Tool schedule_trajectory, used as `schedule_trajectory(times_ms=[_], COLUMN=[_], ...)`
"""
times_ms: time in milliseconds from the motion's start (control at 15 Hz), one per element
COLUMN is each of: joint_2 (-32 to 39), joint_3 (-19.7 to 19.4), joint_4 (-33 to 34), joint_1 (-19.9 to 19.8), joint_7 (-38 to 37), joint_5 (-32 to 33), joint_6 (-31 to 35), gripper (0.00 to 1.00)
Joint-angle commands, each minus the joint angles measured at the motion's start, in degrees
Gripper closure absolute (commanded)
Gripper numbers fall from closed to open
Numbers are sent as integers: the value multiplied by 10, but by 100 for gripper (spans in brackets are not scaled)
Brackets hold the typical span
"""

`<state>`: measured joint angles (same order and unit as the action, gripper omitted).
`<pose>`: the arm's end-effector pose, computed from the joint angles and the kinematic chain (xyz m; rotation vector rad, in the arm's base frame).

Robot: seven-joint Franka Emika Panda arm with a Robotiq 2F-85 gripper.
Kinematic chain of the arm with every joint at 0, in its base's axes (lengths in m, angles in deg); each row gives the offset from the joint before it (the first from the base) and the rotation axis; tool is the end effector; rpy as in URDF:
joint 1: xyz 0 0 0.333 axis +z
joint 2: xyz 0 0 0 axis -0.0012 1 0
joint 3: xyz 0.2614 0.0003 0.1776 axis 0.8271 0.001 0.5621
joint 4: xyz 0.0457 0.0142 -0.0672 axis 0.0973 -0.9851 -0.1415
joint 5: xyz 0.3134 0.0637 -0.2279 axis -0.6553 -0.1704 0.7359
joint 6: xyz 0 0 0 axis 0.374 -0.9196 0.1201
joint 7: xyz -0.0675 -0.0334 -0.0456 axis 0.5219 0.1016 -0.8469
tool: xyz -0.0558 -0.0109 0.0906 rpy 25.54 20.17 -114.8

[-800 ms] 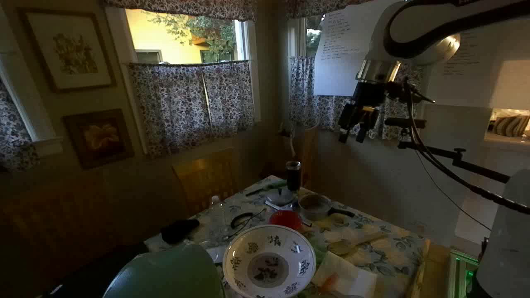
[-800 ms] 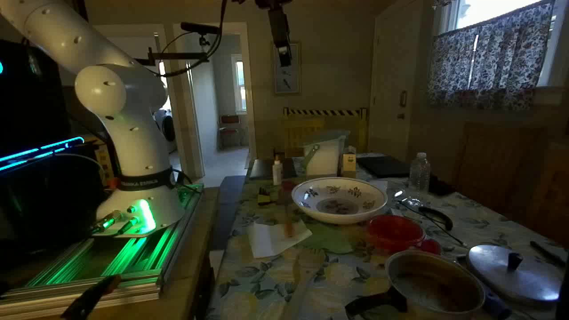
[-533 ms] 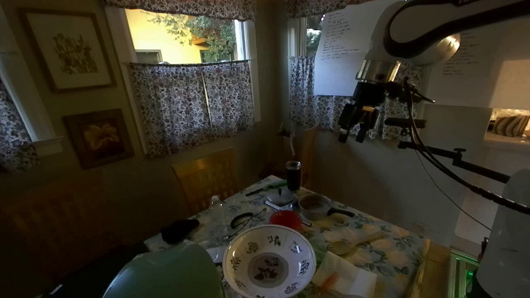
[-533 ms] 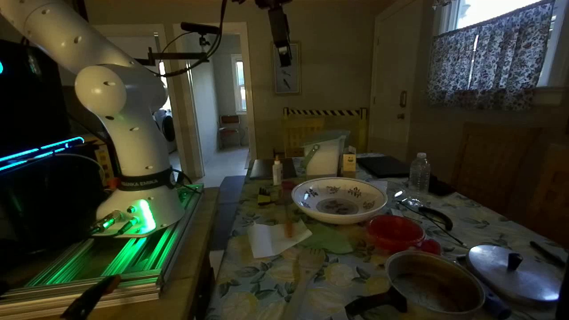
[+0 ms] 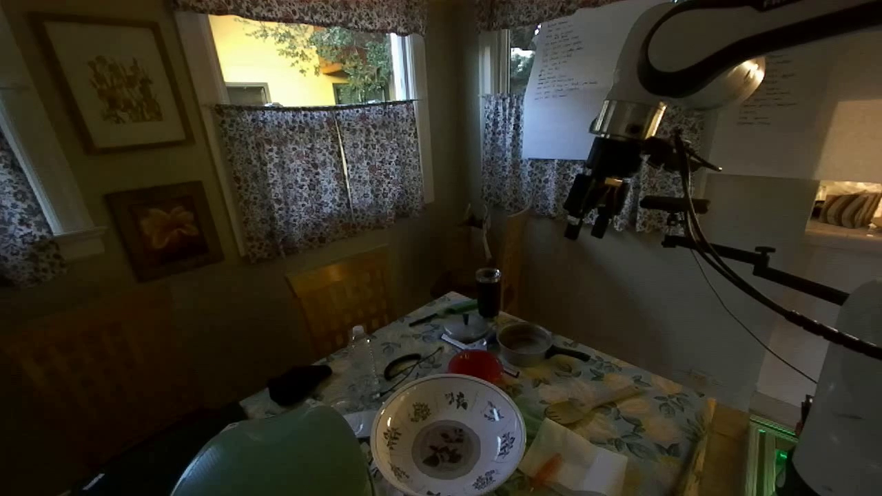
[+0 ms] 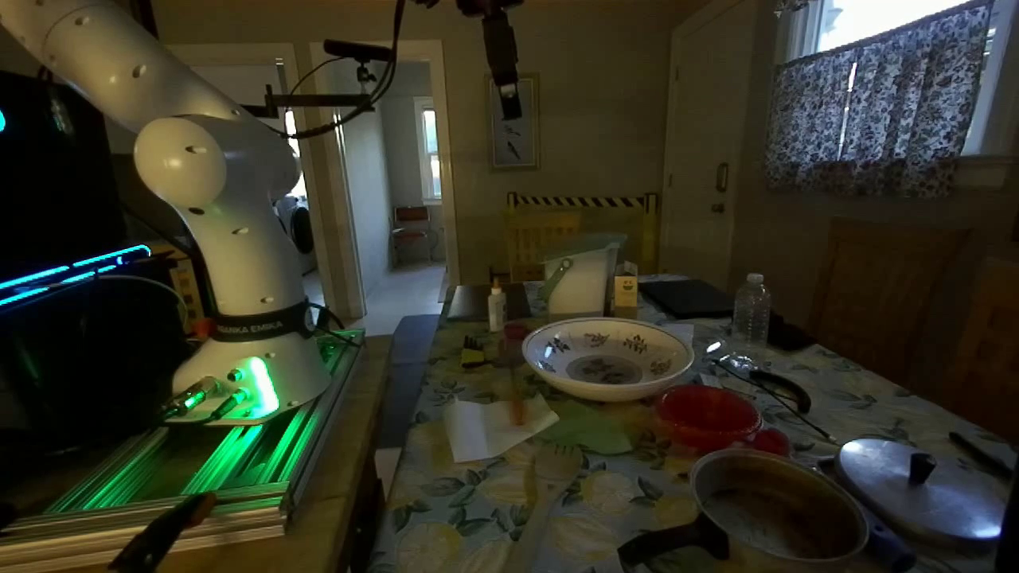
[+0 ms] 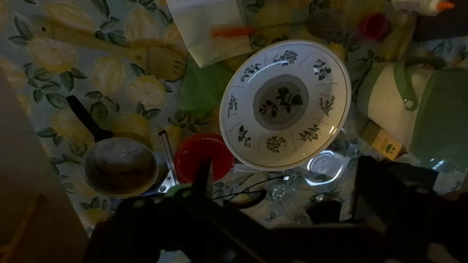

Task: Use the wooden spoon to put the contents from the pot into the pink bowl.

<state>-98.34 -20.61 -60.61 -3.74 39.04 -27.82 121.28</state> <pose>0.3357 -0.0889 0.5378 -2.9170 0.2869 -0.2766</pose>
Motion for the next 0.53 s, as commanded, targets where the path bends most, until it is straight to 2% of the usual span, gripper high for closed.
schedule_trajectory(times_ms=[0, 267, 467], joint_2=[-5, 1, 16], joint_3=[-23, -70, -105], joint_4=[-23, -60, -86], joint_1=[7, 7, 3], joint_7=[117, 266, 374], joint_5=[17, 54, 104], joint_6=[-21, -17, 10], gripper=[0, 0, 0])
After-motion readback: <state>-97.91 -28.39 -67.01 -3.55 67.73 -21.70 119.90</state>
